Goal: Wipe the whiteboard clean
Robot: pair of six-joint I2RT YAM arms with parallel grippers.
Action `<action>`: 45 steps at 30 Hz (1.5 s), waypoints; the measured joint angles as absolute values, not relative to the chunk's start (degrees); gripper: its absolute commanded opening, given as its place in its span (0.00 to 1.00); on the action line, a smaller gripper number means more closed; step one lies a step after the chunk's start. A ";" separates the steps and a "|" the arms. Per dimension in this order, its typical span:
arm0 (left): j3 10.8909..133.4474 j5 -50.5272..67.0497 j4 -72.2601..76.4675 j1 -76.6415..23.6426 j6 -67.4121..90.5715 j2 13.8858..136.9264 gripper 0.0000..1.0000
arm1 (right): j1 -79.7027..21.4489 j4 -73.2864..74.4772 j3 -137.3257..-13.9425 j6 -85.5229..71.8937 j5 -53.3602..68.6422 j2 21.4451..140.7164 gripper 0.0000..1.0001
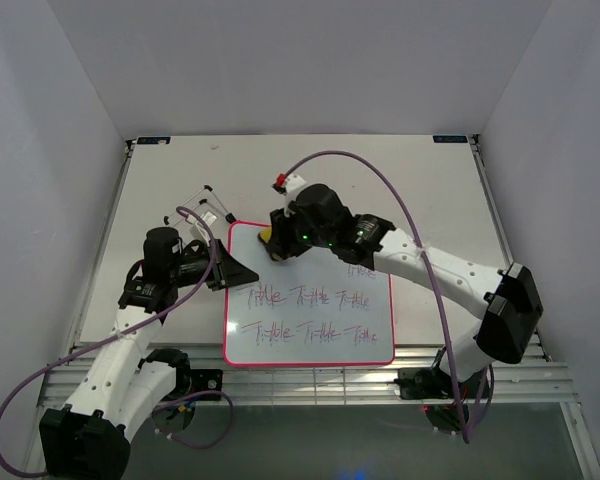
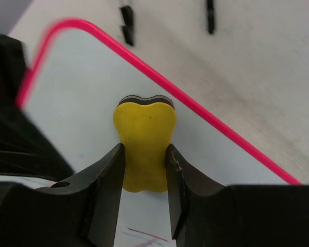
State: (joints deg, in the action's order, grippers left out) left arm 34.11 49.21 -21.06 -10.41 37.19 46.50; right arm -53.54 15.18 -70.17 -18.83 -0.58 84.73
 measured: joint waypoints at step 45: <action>34.09 49.87 -20.14 -10.57 35.83 46.11 0.00 | -65.78 16.47 -86.35 -7.99 -7.75 94.32 0.33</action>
